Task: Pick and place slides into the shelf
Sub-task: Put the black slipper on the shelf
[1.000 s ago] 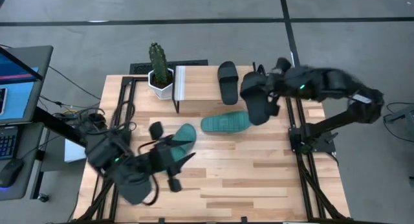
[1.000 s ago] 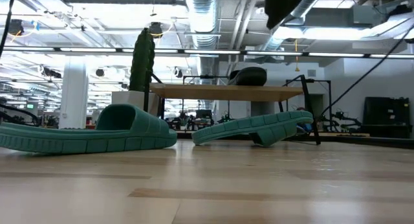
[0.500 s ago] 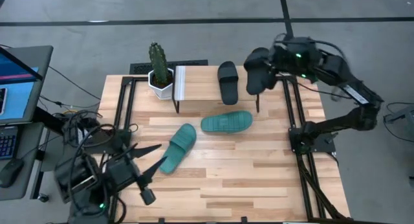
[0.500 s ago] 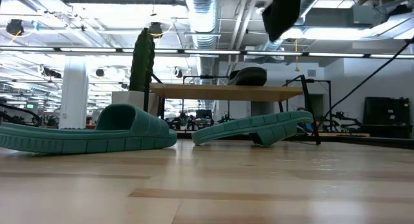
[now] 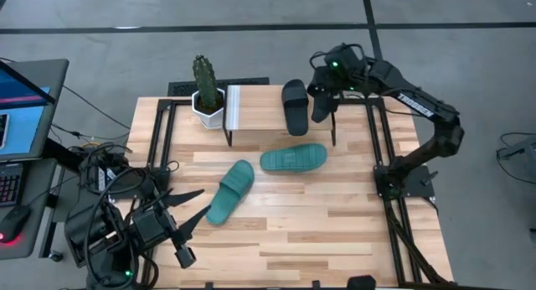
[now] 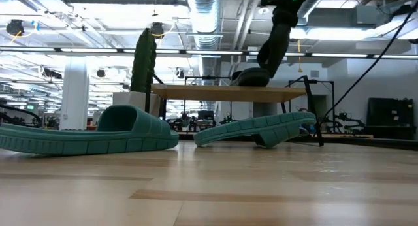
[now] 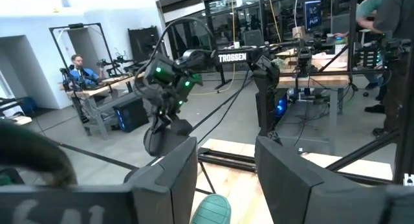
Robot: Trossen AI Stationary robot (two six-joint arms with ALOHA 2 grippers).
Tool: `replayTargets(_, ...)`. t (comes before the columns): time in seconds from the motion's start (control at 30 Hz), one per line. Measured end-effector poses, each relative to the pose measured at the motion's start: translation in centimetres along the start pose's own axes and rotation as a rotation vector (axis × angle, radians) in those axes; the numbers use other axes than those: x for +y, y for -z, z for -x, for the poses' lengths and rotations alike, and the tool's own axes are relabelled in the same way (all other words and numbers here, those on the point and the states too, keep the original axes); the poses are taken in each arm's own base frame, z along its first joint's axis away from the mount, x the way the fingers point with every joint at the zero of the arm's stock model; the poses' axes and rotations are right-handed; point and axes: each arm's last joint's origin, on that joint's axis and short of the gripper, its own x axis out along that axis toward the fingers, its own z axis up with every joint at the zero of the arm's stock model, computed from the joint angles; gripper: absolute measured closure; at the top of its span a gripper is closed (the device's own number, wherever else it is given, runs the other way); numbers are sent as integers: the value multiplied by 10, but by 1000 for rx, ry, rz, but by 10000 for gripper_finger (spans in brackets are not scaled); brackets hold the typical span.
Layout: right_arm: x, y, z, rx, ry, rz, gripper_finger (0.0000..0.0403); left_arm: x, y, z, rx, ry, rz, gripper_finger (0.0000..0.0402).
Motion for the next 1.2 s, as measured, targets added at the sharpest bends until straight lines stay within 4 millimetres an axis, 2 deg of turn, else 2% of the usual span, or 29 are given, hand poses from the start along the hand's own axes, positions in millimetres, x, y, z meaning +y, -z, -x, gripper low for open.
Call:
replayTargets(0.1, -2, 1, -6, 13, -4, 23, 403, 1, 1, 0, -3, -5, -15, 258)
replayTargets(0.4, -11, 5, -9, -6, -6, 25, 403, 2, 2, 0, -5, -7, -15, 258)
replayTargets(0.6, -8, 3, -11, -33, -10, 26, 403, 2, 2, 0, -5, -8, -9, 258)
replayTargets(0.83, 4, 10, -33, -6, -19, 4, 403, 2, 2, 0, -6, -9, -7, 258)
replayTargets(1.2, 1, 13, -36, -35, 3, -34, 403, 1, 2, 0, -6, -10, -3, 258)
